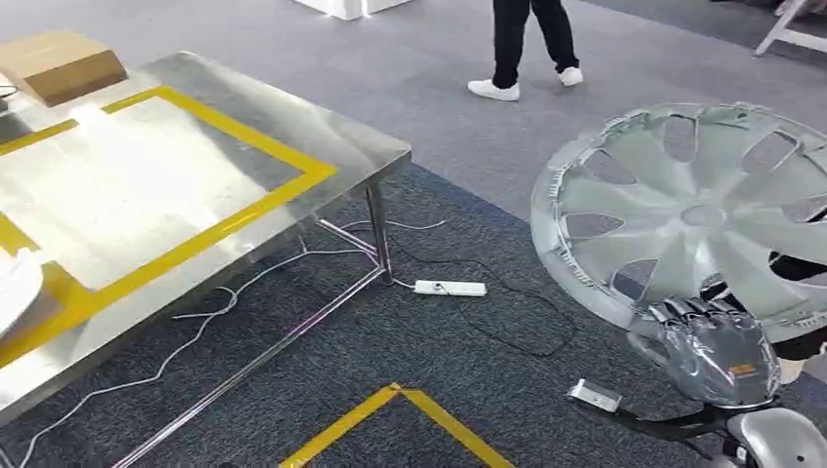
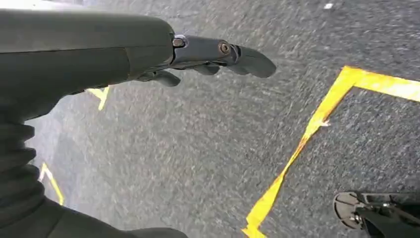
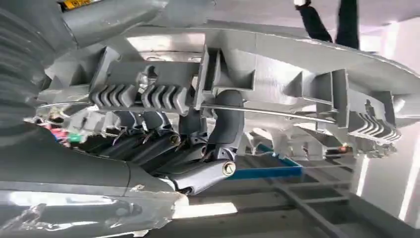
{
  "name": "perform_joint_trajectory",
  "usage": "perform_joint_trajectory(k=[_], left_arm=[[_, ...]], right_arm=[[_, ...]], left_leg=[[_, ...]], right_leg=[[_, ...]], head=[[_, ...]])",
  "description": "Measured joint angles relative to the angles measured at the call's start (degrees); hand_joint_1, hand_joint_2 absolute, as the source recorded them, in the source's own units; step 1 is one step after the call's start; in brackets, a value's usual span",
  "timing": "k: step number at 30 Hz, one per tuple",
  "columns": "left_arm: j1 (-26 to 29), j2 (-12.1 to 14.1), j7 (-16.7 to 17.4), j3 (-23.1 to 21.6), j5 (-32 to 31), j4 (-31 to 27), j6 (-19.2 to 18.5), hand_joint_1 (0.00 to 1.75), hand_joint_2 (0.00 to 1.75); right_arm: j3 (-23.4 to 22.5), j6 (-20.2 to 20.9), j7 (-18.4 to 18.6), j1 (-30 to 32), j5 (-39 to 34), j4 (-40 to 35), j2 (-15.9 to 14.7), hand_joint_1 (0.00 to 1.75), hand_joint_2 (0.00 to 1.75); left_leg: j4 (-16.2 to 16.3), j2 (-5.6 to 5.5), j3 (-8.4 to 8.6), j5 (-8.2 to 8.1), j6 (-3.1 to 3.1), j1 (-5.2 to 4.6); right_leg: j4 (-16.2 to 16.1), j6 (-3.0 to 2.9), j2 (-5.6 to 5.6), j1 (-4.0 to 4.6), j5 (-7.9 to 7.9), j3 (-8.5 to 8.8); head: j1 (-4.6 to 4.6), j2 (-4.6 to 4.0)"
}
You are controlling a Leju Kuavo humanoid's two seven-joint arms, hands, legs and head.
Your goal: Take the parts from the cabinet and place them on the table.
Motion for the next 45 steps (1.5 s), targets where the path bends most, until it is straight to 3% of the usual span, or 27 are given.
perform_joint_trajectory(k=[2, 3, 4, 5, 7, 9, 11, 12, 13, 14, 18, 20, 23, 25, 27, 28, 29, 33, 35, 36, 38, 39, 41, 42, 43, 44, 45], left_arm=[[0.4, 0.0, 0.1, 0.0, 0.0, 0.0, -0.2, 0.00, 1.75], [0.3, 0.2, 0.2, 0.0, 0.0, 0.0, -0.2, 0.00, 1.75], [0.3, 0.2, 0.3, 0.0, 0.0, 0.0, -0.3, 0.00, 1.75], [0.1, 0.2, 0.5, 0.0, 0.0, 0.0, -0.4, 0.00, 1.75], [-0.1, 0.2, 0.6, 0.0, 0.0, 0.0, -0.5, 0.00, 1.75], [0.0, 0.1, 0.7, 0.0, 0.0, 0.0, -0.7, 0.00, 1.75], [0.0, 0.2, 0.7, 0.0, -0.1, 0.0, -0.7, 0.00, 1.75], [0.0, 0.3, 0.7, 0.0, -0.1, 0.0, -0.7, 0.00, 1.75], [-0.1, 0.3, 0.7, 0.0, -0.2, 0.0, -0.7, 0.00, 1.75], [-0.3, 0.3, 0.7, 0.0, -0.2, 0.0, -0.7, 0.00, 1.75], [-0.1, 0.3, 0.7, 0.0, -0.3, 0.0, -0.7, 0.00, 1.75], [-0.1, 0.3, 0.7, 0.1, -0.4, 0.0, -0.7, 0.00, 1.75], [-0.1, 0.2, 0.7, 0.1, -0.4, 0.0, -0.7, 0.00, 1.75], [0.0, 0.3, 0.8, 0.1, -0.4, 0.0, -0.7, 0.00, 1.75], [0.0, 0.2, 0.8, 0.1, -0.4, 0.0, -0.7, 0.00, 1.75], [-0.1, 0.2, 0.8, 0.1, -0.4, 0.0, -0.7, 0.00, 1.75], [-0.1, 0.3, 0.9, 0.1, -0.4, 0.0, -0.7, 0.00, 1.75], [0.3, 0.3, 1.6, 0.2, -0.4, 0.0, -0.5, 0.00, 1.75], [0.3, 0.3, 1.7, 0.2, -0.4, 0.0, -0.4, 0.00, 1.75], [0.1, 0.3, 1.7, 0.2, -0.4, 0.0, -0.4, 0.00, 1.75], [0.0, 0.3, 1.7, 0.2, -0.4, 0.0, -0.4, 0.00, 1.75], [0.0, 0.2, 1.7, 0.2, -0.4, 0.0, -0.4, 0.00, 1.75], [0.1, 0.2, 1.7, 0.2, -0.4, 0.0, -0.3, 0.00, 1.75], [0.1, 0.2, 1.7, 0.3, -0.4, 0.0, -0.3, 0.00, 1.75], [0.1, 0.2, 1.7, 0.3, -0.4, 0.0, -0.3, 0.00, 1.75], [-0.1, 0.2, 1.7, 0.3, -0.4, 0.0, -0.3, 0.00, 1.75], [-0.3, 0.2, 1.7, 0.3, -0.4, 0.0, -0.2, 0.00, 1.75]], right_arm=[[0.4, 1.0, 0.2, -1.1, 1.1, 0.2, 0.3, 1.75, 1.75], [0.6, 1.3, 0.5, -1.6, 1.5, 0.3, 0.5, 1.75, 1.75], [0.9, 1.6, 0.7, -2.1, 1.8, 0.3, 0.7, 1.75, 1.75], [1.1, 1.7, 1.0, -2.3, 2.1, 0.3, 0.8, 1.75, 1.75], [1.3, 1.9, 1.5, -2.8, 2.3, 0.7, 1.0, 1.75, 1.75], [1.7, 2.0, 1.8, -3.3, 2.6, 1.0, 1.3, 1.75, 1.75], [2.0, 2.2, 2.2, -3.7, 2.6, 1.1, 1.3, 1.75, 1.75], [2.1, 2.2, 2.2, -3.8, 2.6, 1.1, 1.3, 1.75, 1.75], [2.2, 2.2, 2.2, -3.8, 2.6, 1.1, 1.3, 1.75, 1.75], [2.2, 2.2, 2.3, -3.8, 2.6, 1.1, 1.3, 1.75, 1.75], [2.6, 2.2, 2.5, -4.1, 2.5, 1.1, 1.3, 1.75, 1.75], [2.6, 2.1, 2.7, -3.8, 1.9, 1.1, 1.3, 1.75, 1.75], [2.6, 2.1, 2.9, -3.1, 1.8, 1.1, 1.3, 1.75, 1.75], [2.6, 2.1, 3.0, -2.9, 1.7, 1.1, 1.3, 1.75, 1.75], [2.6, 2.1, 3.0, -2.6, 1.5, 1.1, 1.3, 1.75, 1.75], [2.6, 2.1, 3.0, -2.5, 1.4, 1.1, 1.3, 1.75, 1.75], [2.6, 2.1, 3.0, -2.5, 1.3, 1.1, 1.3, 1.75, 1.75], [2.6, 2.0, 2.6, -2.0, 0.7, 1.1, 1.3, 1.75, 1.75], [2.6, 2.0, 2.6, -1.8, 0.5, 1.1, 1.3, 1.75, 1.75], [2.6, 2.0, 2.6, -1.6, 0.5, 1.1, 1.3, 1.75, 1.75], [2.6, 2.0, 2.6, -1.2, 0.5, 1.1, 1.3, 1.75, 1.75], [2.6, 2.0, 2.6, -1.1, 0.5, 1.1, 1.3, 1.75, 1.75], [2.5, 2.0, 2.5, -1.0, 0.3, 1.1, 1.3, 1.75, 1.75], [2.5, 2.0, 2.4, -1.0, 0.2, 1.1, 1.3, 1.75, 1.75], [2.5, 2.0, 2.4, -0.9, 0.1, 1.1, 1.3, 1.75, 1.75], [2.5, 2.0, 2.3, -0.7, 0.0, 1.0, 1.3, 1.75, 1.75], [2.4, 2.0, 2.2, -0.5, 0.0, 1.0, 1.3, 1.75, 1.75]], left_leg=[[-0.4, -1.27, -0.21, 0.50, -0.82, 0.27], [-0.2, -0.43, -0.36, 0.20, -1.00, 0.26], [1.2, 3.23, -0.98, -1.04, -1.36, -0.33], [4.4, 5.24, -2.58, -3.15, -1.59, -0.35], [14.0, 6.60, -7.00, -7.43, -1.75, -0.30], [17.1, 6.68, -8.30, -7.50, -1.74, -0.30], [10.7, 7.07, -4.82, -3.39, -1.36, -0.40], [5.4, 8.37, -1.78, -1.11, -0.99, -0.59], [1.2, 11.54, 0.62, -0.20, -0.53, -0.99], [-0.5, 11.92, 1.04, -0.84, -0.28, -1.45], [-0.7, 9.05, 0.81, -0.39, 0.99, -1.09], [-0.8, 7.81, 0.80, -0.24, 1.51, -0.66], [-0.8, 5.49, 0.67, -0.15, 1.65, -0.60], [-0.8, 3.85, 0.72, -0.08, 1.57, -0.55], [-0.7, 2.11, 0.83, 0.04, 1.28, -0.32], [-0.7, 1.39, 0.79, 0.09, 1.04, -0.26], [-0.4, 0.68, 0.33, 0.24, 0.59, -0.56], [-0.7, -2.13, -0.78, 1.28, -0.82, 0.01], [1.8, 3.02, -2.02, -1.06, -1.27, -0.57], [6.3, 5.15, -4.14, -3.63, -1.57, -0.54], [15.3, 6.67, -8.26, -7.33, -1.76, -0.37], [16.9, 6.76, -8.86, -7.47, -1.78, -0.34], [13.2, 6.88, -6.49, -4.62, -1.56, -0.37], [8.0, 7.49, -3.52, -2.20, -1.26, -0.44], [2.9, 9.45, -0.45, -0.50, -0.83, -0.71], [0.1, 12.45, 1.14, -0.96, -0.74, -1.31], [-0.3, 11.71, 1.04, -0.91, -0.25, -1.22]], right_leg=[[0.1, -0.70, -1.16, 0.24, 0.19, -0.12], [-0.3, -1.15, -2.03, -0.15, 0.45, 0.04], [-0.3, -1.53, -2.73, -0.06, 0.45, 0.11], [-0.3, -1.85, -3.56, 0.08, 0.46, 0.08], [-0.3, -2.04, -5.48, 0.28, 0.37, 0.05], [-0.3, -2.12, -7.17, 0.38, 0.31, 0.13], [-0.3, -2.10, -8.63, 0.52, 0.23, 0.32], [-0.3, -2.01, -9.32, 0.58, 0.12, 0.50], [-0.3, -1.83, -9.89, 0.75, -0.03, 0.69], [0.2, -1.37, -10.60, 1.31, -0.36, 0.52], [-0.4, -0.34, -13.04, 1.26, -0.74, 1.20], [4.0, 0.17, -6.81, 0.82, -3.82, -0.64], [17.2, 0.49, -4.64, 0.78, -9.07, -7.17], [16.0, 0.45, -4.62, 0.72, -6.62, -7.20], [6.2, 0.47, -3.61, 0.39, -1.12, -2.77], [1.6, 0.63, -1.44, -0.01, 0.57, -0.67], [0.1, 0.73, 1.94, -0.44, -0.41, -0.12], [0.0, -1.12, -0.75, -0.29, -0.06, 0.14], [-0.2, -1.92, -2.38, -0.31, 0.04, 0.35], [-0.2, -2.06, -3.38, -0.14, 0.04, 0.30], [-0.2, -2.20, -5.37, 0.12, -0.05, 0.24], [-0.2, -2.23, -6.18, 0.15, -0.07, 0.26], [-0.2, -2.22, -7.66, 0.24, -0.12, 0.37], [-0.2, -2.16, -8.39, 0.30, -0.18, 0.51], [-0.2, -1.96, -9.05, 0.38, -0.31, 0.72], [-0.1, -1.63, -9.59, 0.82, -0.54, 0.77], [0.0, -1.36, -10.16, 1.06, -0.72, 0.57]], head=[[-0.02, 0.00], [0.00, 0.00], [-0.50, 0.00], [-0.74, 0.00], [-0.72, 0.00], [-0.72, 0.00], [-0.72, 0.00], [-0.74, 0.00], [-0.74, 0.00], [-0.84, 0.00], [-0.77, 0.00], [-0.28, 0.00], [0.20, 0.00], [0.22, 0.00], [0.22, 0.00], [0.26, 0.00], [0.33, 0.00], [0.26, 0.00], [-0.51, 0.00], [-0.66, 0.00], [-0.66, 0.00], [-0.68, 0.00], [-0.68, 0.00], [-0.68, 0.00], [-0.68, 0.00], [-0.70, 0.00], [-0.79, 0.00]])
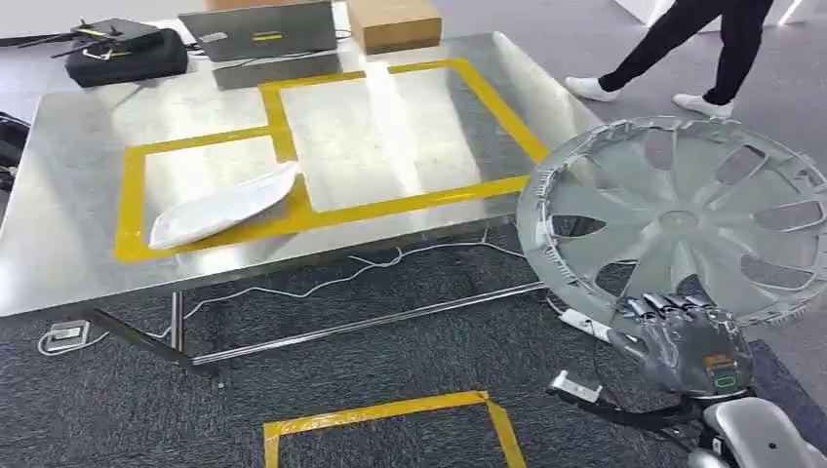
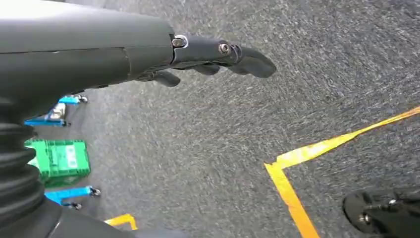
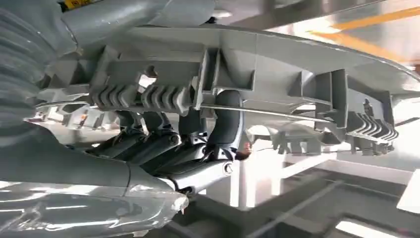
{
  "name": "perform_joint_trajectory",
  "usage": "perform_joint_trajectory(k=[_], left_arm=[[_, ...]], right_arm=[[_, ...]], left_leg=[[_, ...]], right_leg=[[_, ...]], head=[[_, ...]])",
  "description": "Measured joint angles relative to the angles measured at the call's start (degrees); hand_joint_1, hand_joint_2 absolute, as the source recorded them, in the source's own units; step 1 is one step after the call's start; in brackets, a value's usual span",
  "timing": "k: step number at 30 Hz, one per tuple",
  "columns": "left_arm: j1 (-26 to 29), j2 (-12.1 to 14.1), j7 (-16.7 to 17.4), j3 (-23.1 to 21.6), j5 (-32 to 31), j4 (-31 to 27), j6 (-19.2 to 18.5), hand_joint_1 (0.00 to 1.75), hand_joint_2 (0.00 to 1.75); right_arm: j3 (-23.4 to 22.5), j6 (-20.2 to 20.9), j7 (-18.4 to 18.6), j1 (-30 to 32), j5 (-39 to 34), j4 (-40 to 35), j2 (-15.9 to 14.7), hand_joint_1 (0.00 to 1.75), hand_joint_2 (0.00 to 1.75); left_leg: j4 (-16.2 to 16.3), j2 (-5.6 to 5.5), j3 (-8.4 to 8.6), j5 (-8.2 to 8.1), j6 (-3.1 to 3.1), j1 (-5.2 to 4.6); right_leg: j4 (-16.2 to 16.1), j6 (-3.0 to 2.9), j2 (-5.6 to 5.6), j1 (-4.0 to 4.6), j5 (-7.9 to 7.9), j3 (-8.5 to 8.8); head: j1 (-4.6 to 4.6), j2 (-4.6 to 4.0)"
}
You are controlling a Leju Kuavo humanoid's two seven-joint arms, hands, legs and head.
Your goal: Take the parts from the cabinet and place them on the table.
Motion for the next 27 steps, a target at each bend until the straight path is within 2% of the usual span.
perform_joint_trajectory(k=[1, 3, 4, 5, 6, 7, 8, 9, 10, 11, 12, 13, 14, 15, 18, 19, 20, 21, 22, 23, 24, 25, 26, 27], left_arm=[[0.1, 0.0, 0.0, 0.0, 0.0, 0.0, 0.0, 0.00, 1.75], [0.4, 0.0, 0.0, 0.1, -0.1, 0.0, 0.1, 0.00, 1.75], [0.4, 0.0, 0.0, 0.1, -0.1, 0.0, 0.1, 0.00, 1.75], [0.5, 0.0, 0.0, 0.1, -0.1, 0.0, 0.1, 0.00, 1.75], [0.3, 0.0, 0.0, 0.1, -0.2, 0.0, 0.1, 0.00, 1.75], [0.3, -0.1, 0.0, 0.1, -0.3, 0.0, 0.1, 0.00, 1.75], [0.3, -0.1, 0.0, 0.1, -0.5, 0.0, 0.1, 0.00, 1.75], [0.3, -0.1, 0.0, 0.1, -0.5, 0.0, 0.1, 0.00, 1.75], [0.3, -0.1, 0.0, 0.1, -0.5, 0.0, 0.1, 0.00, 1.75], [0.3, -0.1, 0.0, 0.2, -0.5, 0.0, 0.1, 0.00, 1.75], [0.3, -0.1, 0.0, 0.2, -0.5, 0.0, 0.1, 0.00, 1.75], [0.3, -0.1, 0.0, 0.2, -0.5, 0.0, 0.1, 0.00, 1.75], [0.3, -0.2, 0.0, 0.2, -0.5, 0.0, 0.1, 0.00, 1.75], [0.1, -0.1, 0.0, 0.2, -0.5, 0.0, 0.1, 0.00, 1.75], [0.6, -0.1, 0.0, 0.2, -0.6, 0.0, 0.1, 0.00, 1.75], [0.7, 0.0, 0.0, 0.2, -0.6, 0.0, 0.1, 0.00, 1.75], [0.7, 0.0, 0.0, 0.2, -0.7, 0.0, 0.1, 0.00, 1.75], [0.6, 0.0, 0.0, 0.2, -0.7, 0.0, 0.1, 0.00, 1.75], [0.4, 0.0, 0.0, 0.2, -0.8, 0.0, 0.1, 0.00, 1.75], [0.3, 0.0, 0.0, 0.2, -1.0, 0.0, 0.1, 0.00, 1.75], [0.3, 0.0, 0.0, 0.2, -1.0, 0.0, 0.1, 0.00, 1.75], [0.4, -0.1, 0.0, 0.2, -1.1, 0.0, 0.1, 0.00, 1.75], [0.4, -0.1, 0.0, 0.2, -1.1, 0.0, 0.1, 0.00, 1.75], [0.4, -0.1, 0.0, 0.2, -1.1, 0.0, 0.1, 0.00, 1.75]], right_arm=[[0.0, 0.0, -0.1, 0.0, 0.0, 0.0, 0.0, 1.75, 1.75], [0.0, 0.0, -0.2, -0.1, 0.0, -0.1, 0.0, 1.75, 1.75], [-0.1, 0.0, -0.2, -0.1, -0.2, -0.3, 0.0, 1.75, 1.75], [-0.1, 0.0, -0.3, 0.0, -0.2, -0.3, 0.0, 1.75, 1.75], [-0.3, 0.0, -0.4, 0.1, -0.4, -0.3, 0.0, 1.75, 1.75], [-0.5, 0.0, -0.4, 0.2, -0.4, -0.3, 0.0, 1.75, 1.75], [-0.6, 0.0, -0.6, 0.2, -0.4, -0.3, 0.0, 1.75, 1.75], [-0.7, 0.1, -0.7, 0.3, -0.4, -0.3, 0.0, 1.75, 1.75], [-0.7, 0.1, -0.8, 0.3, -0.4, -0.3, 0.0, 1.75, 1.75], [-0.7, 0.1, -0.8, 0.3, -0.4, -0.3, 0.0, 1.75, 1.75], [-0.7, 0.1, -0.8, 0.3, -0.4, -0.3, 0.0, 1.75, 1.75], [-0.7, 0.1, -0.8, 0.3, -0.4, -0.3, 0.0, 1.75, 1.75], [-0.8, 0.1, -0.8, 0.2, -0.4, -0.3, 0.0, 1.75, 1.75], [-0.9, 0.1, -0.8, 0.3, -0.4, -0.3, 0.0, 1.75, 1.75], [-0.9, 0.1, -0.9, 0.2, -0.4, -0.3, 0.0, 1.75, 1.75], [-0.9, 0.1, -1.0, 0.2, -0.5, -0.3, 0.0, 1.75, 1.75], [-0.9, 0.1, -1.0, 0.1, -0.5, -0.3, 0.0, 1.75, 1.75], [-0.9, 0.1, -1.0, 0.2, -0.7, -0.3, 0.0, 1.75, 1.75], [-1.0, 0.1, -1.0, 0.3, -0.7, -0.3, 0.0, 1.75, 1.75], [-1.0, 0.2, -1.0, 0.3, -0.7, -0.3, 0.0, 1.75, 1.75], [-1.1, 0.2, -1.0, 0.3, -0.8, -0.3, 0.0, 1.75, 1.75], [-1.1, 0.2, -1.1, 0.3, -0.9, -0.3, 0.0, 1.75, 1.75], [-1.2, 0.2, -1.1, 0.2, -0.9, -0.3, 0.0, 1.75, 1.75], [-1.2, 0.2, -1.1, 0.2, -1.0, -0.3, 0.0, 1.75, 1.75]], left_leg=[[0.0, -0.63, -0.22, 0.00, 0.16, -0.08], [-0.2, -2.06, -0.38, 0.04, 0.69, -0.13], [-0.4, -2.77, -0.18, 0.35, 1.11, 0.44], [-0.4, -3.40, -0.23, 0.39, 1.32, 0.56], [-0.4, -4.00, -0.26, 0.48, 1.66, 0.57], [-0.4, -4.79, -0.29, 0.56, 1.81, 0.57], [-0.4, -5.61, -0.29, 0.57, 1.84, 0.56], [-0.4, -6.36, -0.27, 0.57, 1.84, 0.55], [-0.4, -7.18, -0.24, 0.58, 1.83, 0.58], [-0.4, -8.01, -0.20, 0.61, 1.78, 0.64], [-0.4, -8.88, -0.12, 0.67, 1.68, 0.72], [-0.3, -9.68, -0.05, 0.70, 1.51, 0.84], [-0.3, -10.51, -0.17, 0.79, 1.10, 0.79], [0.2, -11.17, -0.60, 0.86, 0.77, 0.67], [-0.5, -12.98, -1.26, 1.77, -0.55, 1.18], [-0.3, -13.14, -1.48, 1.61, -0.69, 1.24], [0.9, -9.59, -1.97, 0.43, -0.96, 0.63], [4.2, -7.21, -3.64, -1.76, -1.23, 0.63], [8.6, -5.98, -5.76, -4.01, -1.43, 0.72], [13.2, -5.32, -7.93, -5.91, -1.54, 0.82], [16.7, -5.07, -9.51, -6.94, -1.63, 0.89], [17.2, -5.01, -9.64, -6.55, -1.64, 0.95], [15.3, -4.92, -8.55, -5.00, -1.62, 0.99], [11.2, -4.63, -6.21, -2.76, -1.51, 0.99]], right_leg=[[-0.2, 0.15, -0.69, 0.10, -0.02, 0.35], [-0.5, 0.66, -2.01, 0.08, -0.11, 0.89], [-0.2, 1.18, -1.12, -0.20, -0.65, 0.36], [1.8, 1.40, 2.42, -0.30, -2.15, -0.14], [5.6, 1.44, 4.23, -0.35, -4.31, -1.80], [10.8, 1.57, 5.21, -0.35, -6.67, -4.24], [15.5, 1.66, 5.54, -0.33, -8.29, -6.61], [18.0, 1.69, 5.59, -0.33, -8.53, -8.13], [17.5, 1.72, 5.59, -0.35, -7.35, -8.24], [14.6, 1.71, 5.62, -0.44, -5.09, -7.19], [9.9, 1.71, 5.93, -0.60, -2.31, -5.08], [4.2, 1.79, 7.42, -0.90, 0.45, -2.47], [0.8, 1.92, 10.69, -1.36, 0.38, -0.78], [-0.4, 1.59, 11.15, -1.49, 0.19, -0.50], [0.1, 0.42, 9.37, -0.85, 0.53, -0.38], [-0.3, -0.06, 8.43, -1.38, 0.82, -0.21], [-0.4, -0.46, 7.72, -1.24, 0.83, -0.13], [-0.4, -0.82, 6.90, -1.17, 0.83, -0.16], [-0.4, -0.90, 6.04, -1.06, 0.81, -0.21], [-0.4, -1.00, 5.18, -0.99, 0.75, -0.27], [-0.3, -1.02, 4.30, -0.97, 0.74, -0.29], [-0.3, -1.02, 3.58, -0.97, 0.73, -0.25], [-0.3, -0.99, 2.88, -0.97, 0.69, -0.25], [-0.3, -0.90, 2.25, -0.97, 0.64, -0.16]], head=[[0.24, 0.00], [0.11, 0.00], [0.20, 0.00], [0.37, 0.00], [0.55, 0.00], [0.77, 0.00], [0.81, 0.00], [0.76, 0.00], [0.79, 0.00], [0.81, 0.00], [0.77, 0.00], [0.81, 0.00], [0.81, 0.00], [0.66, 0.00], [0.81, 0.00], [0.83, 0.00], [0.68, 0.00], [0.00, 0.00], [0.02, 0.00], [0.07, 0.00], [-0.02, 0.00], [0.02, 0.00], [0.00, 0.00], [0.02, 0.00]])
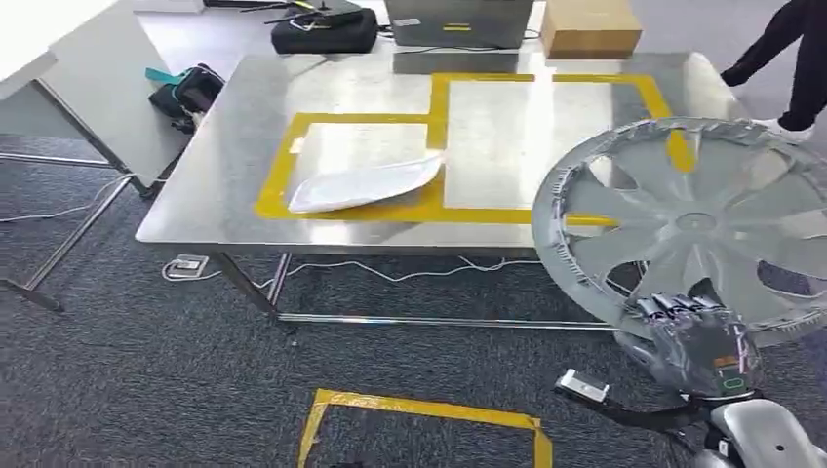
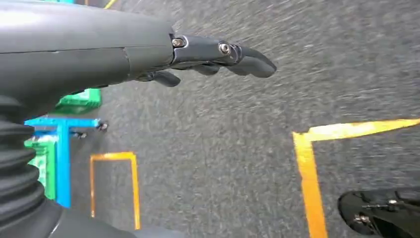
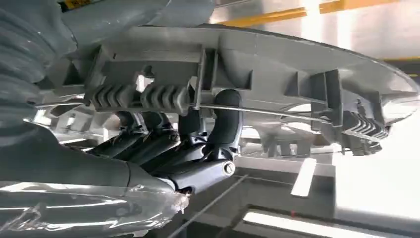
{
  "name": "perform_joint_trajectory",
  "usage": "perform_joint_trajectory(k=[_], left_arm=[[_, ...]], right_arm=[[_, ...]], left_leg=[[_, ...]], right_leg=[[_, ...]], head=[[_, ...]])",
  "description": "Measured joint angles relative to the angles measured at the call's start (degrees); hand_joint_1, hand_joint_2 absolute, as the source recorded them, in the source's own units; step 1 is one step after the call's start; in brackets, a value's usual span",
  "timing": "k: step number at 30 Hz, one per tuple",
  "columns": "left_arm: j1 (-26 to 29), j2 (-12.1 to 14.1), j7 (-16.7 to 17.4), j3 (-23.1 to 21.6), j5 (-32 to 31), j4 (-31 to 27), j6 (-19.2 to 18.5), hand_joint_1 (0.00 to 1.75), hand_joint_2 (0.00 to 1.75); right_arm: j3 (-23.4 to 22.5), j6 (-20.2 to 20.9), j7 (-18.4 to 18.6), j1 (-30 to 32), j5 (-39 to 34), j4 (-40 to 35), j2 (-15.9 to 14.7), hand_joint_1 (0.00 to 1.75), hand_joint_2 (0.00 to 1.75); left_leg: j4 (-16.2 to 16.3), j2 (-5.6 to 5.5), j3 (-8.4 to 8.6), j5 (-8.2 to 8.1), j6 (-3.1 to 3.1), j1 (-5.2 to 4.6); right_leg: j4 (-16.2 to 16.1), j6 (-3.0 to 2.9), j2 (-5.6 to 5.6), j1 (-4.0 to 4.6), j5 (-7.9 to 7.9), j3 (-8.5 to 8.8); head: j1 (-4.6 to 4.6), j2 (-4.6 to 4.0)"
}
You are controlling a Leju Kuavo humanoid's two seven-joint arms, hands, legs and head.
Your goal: Take the parts from the cabinet and place them on the table.
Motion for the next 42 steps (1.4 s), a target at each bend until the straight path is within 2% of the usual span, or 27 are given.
perform_joint_trajectory(k=[1, 2, 3, 4, 5, 6, 15, 18, 24, 31, 42], left_arm=[[0.0, 0.0, 0.0, 0.0, 0.0, 0.0, 0.0, 0.00, 1.75], [-0.1, 0.0, 0.0, 0.0, 0.0, 0.0, 0.1, 0.00, 1.75], [-0.2, 0.0, 0.0, 0.0, -0.1, 0.0, 0.2, 0.00, 1.75], [-0.1, 0.0, 0.0, 0.0, -0.1, 0.0, 0.2, 0.00, 1.75], [0.1, -0.2, 0.0, 0.0, -0.1, 0.0, 0.2, 0.00, 1.75], [0.2, -0.1, 0.0, 0.1, -0.1, 0.0, 0.2, 0.00, 1.75], [0.0, -0.2, -0.3, 1.3, -0.1, 0.0, 0.2, 0.00, 1.75], [0.0, -0.2, -0.3, 1.4, -0.1, 0.0, 0.2, 0.00, 1.75], [0.0, -0.3, -1.0, 1.4, -0.2, 0.0, 0.2, 0.00, 1.75], [0.0, -0.7, -8.5, 1.4, 0.3, 0.0, -3.0, 0.00, 1.75], [0.1, -1.1, -9.4, 1.4, 0.5, 0.0, -3.5, 0.00, 1.75]], right_arm=[[0.0, 0.0, -0.1, 0.0, 0.0, 0.0, 0.0, 1.75, 1.75], [0.0, 0.0, -0.1, 0.0, -0.1, 0.0, 0.0, 1.75, 1.75], [0.0, 0.0, -0.3, 0.0, -0.5, 0.0, 0.0, 1.75, 1.75], [0.0, 0.0, -0.5, 0.0, -0.7, 0.0, 0.0, 1.75, 1.75], [0.0, 0.0, -0.7, 0.0, -0.9, 0.0, 0.0, 1.75, 1.75], [-0.1, 0.1, -0.7, 0.0, -1.2, 0.0, 0.0, 1.75, 1.75], [-1.9, 2.7, 1.1, 0.3, -2.4, 0.2, 0.0, 1.75, 1.75], [-2.7, 2.9, 1.3, 0.3, -2.8, 0.2, 0.1, 1.75, 1.75], [-3.7, 3.1, 1.4, 0.4, -3.1, 0.2, 0.9, 1.75, 1.75], [-5.8, 3.4, 0.9, 1.7, -3.5, 0.2, 1.3, 1.75, 1.75], [-7.0, 3.4, 0.9, 2.2, -3.6, 0.2, 1.6, 1.75, 1.75]], left_leg=[[-4.9, 0.66, 2.88, 2.04, 0.16, -0.04], [-9.2, 1.35, 5.57, 3.18, 0.40, -0.04], [-11.6, 1.50, 6.65, 2.49, 0.49, -0.18], [-11.4, 1.33, 6.50, 2.57, 0.73, -0.16], [-11.6, 1.29, 6.54, 2.80, 0.46, -0.02], [-11.6, 1.26, 6.60, 2.71, 0.51, -0.07], [-11.5, 1.35, 6.42, 2.65, 1.40, -0.32], [-11.5, 1.34, 6.43, 2.67, 1.44, -0.34], [-11.5, 1.38, 6.46, 2.85, 1.55, -0.25], [-11.5, 1.38, 6.45, 2.90, 1.49, -0.18], [-11.5, 1.39, 6.45, 2.90, 1.49, -0.19]], right_leg=[[0.0, 0.18, -0.31, 0.00, -0.10, 0.16], [0.0, 0.52, -0.45, 0.04, -0.26, 0.30], [0.5, 1.04, -1.05, 0.58, -0.59, -0.49], [0.1, 1.22, -1.18, 0.52, -0.50, -0.40], [0.3, 0.44, -1.13, 0.68, -0.86, -0.40], [0.2, -0.41, -1.10, 0.67, -0.52, -0.38], [-1.2, 1.62, -0.92, 0.49, 0.38, 0.65], [-1.2, 1.87, -0.91, 0.46, 0.39, 0.62], [-1.0, 1.92, -0.82, 0.54, 0.39, 0.50], [-1.0, 1.91, -0.82, 0.61, 0.39, 0.49], [-1.0, 1.91, -0.79, 0.60, 0.39, 0.47]], head=[[-0.02, 0.00], [-0.02, 0.00], [-0.07, 0.00], [0.24, 0.00], [0.17, 0.00], [0.28, 0.00], [0.24, 0.00], [0.22, 0.00], [0.20, 0.00], [0.22, 0.00], [0.22, 0.00]])
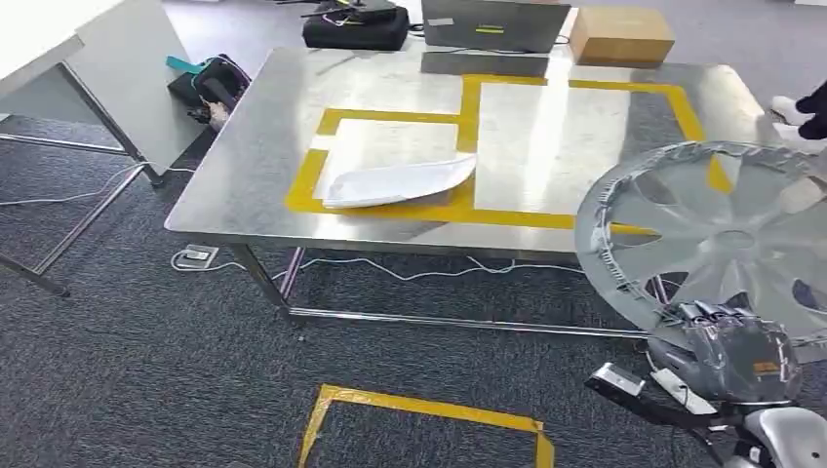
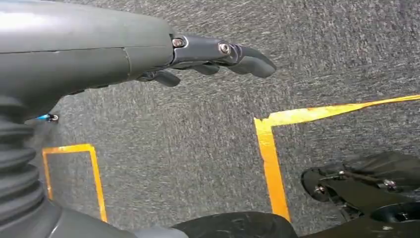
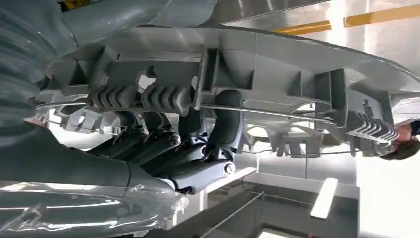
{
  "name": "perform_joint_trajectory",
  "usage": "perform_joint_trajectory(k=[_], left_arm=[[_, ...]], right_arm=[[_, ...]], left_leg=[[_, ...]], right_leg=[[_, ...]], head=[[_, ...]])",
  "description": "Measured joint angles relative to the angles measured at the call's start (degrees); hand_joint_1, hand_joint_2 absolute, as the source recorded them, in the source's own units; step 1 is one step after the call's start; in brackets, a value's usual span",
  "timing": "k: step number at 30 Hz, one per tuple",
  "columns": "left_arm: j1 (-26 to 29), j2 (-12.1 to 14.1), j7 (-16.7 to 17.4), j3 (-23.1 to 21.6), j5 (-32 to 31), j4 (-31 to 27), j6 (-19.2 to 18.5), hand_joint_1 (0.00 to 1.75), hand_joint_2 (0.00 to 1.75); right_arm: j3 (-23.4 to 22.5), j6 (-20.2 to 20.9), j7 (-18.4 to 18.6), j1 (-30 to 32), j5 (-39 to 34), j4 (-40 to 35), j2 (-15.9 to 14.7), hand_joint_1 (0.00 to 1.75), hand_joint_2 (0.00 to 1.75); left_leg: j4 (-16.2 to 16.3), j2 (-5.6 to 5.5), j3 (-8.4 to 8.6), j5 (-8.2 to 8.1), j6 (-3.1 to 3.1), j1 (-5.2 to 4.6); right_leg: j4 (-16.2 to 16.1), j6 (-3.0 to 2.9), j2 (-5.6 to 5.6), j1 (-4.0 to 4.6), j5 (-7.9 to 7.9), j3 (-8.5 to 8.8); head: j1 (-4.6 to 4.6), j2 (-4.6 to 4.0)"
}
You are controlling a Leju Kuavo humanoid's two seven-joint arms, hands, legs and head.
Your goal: Take the parts from the cabinet and place them on the table.
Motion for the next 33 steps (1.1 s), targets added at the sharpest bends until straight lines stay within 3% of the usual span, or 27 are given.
perform_joint_trajectory(k=[7, 20, 33], left_arm=[[0.0, -0.1, -4.2, 0.0, -0.1, 0.0, -1.7, 0.00, 1.75], [0.0, -0.2, -4.3, 0.0, -0.7, 0.0, -1.7, 0.00, 1.75], [0.0, -0.2, -4.2, 0.0, -0.9, 0.0, -1.6, 0.00, 1.75]], right_arm=[[-0.7, -0.2, -1.0, 0.5, -1.3, 0.1, 0.4, 1.75, 1.75], [-4.1, -0.5, -1.1, 0.6, 0.3, 1.4, 1.3, 1.75, 1.75], [-9.0, 2.7, -6.1, 0.1, -6.6, 2.8, 3.4, 1.75, 1.75]], left_leg=[[0.0, 0.00, 0.00, 0.00, 0.00, 0.00], [0.0, 0.00, 0.00, 0.00, 0.00, 0.00], [0.0, -0.01, -0.01, 0.00, 0.00, -0.01]], right_leg=[[0.0, 0.00, -0.01, 0.00, 0.00, 0.00], [0.0, 0.00, 0.00, 0.00, 0.00, 0.01], [0.0, 0.00, -0.01, 0.00, 0.00, 0.00]], head=[[0.00, 0.00], [0.00, 0.00], [0.00, 0.00]])
